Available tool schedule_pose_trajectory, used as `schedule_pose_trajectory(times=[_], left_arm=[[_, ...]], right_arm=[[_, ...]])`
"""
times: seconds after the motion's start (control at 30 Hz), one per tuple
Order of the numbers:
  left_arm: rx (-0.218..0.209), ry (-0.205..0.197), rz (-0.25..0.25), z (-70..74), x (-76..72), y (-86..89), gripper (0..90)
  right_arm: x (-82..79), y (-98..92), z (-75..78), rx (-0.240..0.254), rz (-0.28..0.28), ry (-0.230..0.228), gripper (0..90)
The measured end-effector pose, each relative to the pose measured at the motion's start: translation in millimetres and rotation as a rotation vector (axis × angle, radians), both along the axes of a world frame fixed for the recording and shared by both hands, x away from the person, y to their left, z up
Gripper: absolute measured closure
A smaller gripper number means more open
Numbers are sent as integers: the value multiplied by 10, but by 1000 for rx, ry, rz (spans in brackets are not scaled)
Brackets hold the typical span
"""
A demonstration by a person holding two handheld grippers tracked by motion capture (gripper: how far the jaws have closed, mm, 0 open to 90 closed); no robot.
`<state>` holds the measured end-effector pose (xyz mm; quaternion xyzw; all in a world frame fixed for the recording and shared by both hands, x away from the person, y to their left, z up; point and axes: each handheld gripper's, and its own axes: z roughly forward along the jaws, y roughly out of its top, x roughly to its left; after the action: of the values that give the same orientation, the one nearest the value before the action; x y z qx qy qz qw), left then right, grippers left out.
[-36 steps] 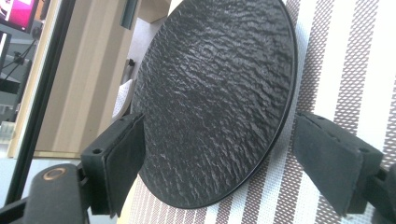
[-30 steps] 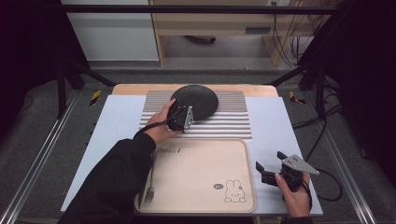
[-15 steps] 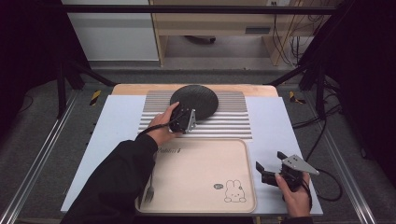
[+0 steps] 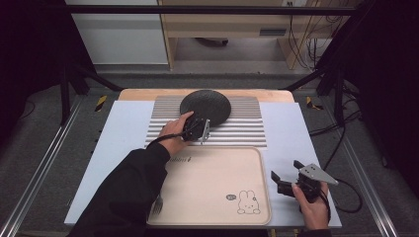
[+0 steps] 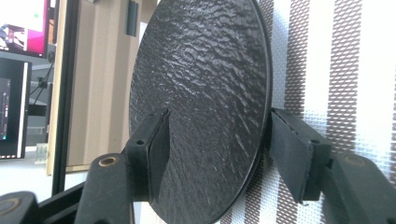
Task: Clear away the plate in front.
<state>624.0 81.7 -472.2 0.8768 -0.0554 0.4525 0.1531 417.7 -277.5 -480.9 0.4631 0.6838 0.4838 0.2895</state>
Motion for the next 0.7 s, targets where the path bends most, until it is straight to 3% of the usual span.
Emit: schedule_pose_trajectory(times=[0.7], left_arm=[[17, 7, 6, -81, 46, 34, 471]], right_arm=[[0, 3, -1, 3, 3, 0, 45]])
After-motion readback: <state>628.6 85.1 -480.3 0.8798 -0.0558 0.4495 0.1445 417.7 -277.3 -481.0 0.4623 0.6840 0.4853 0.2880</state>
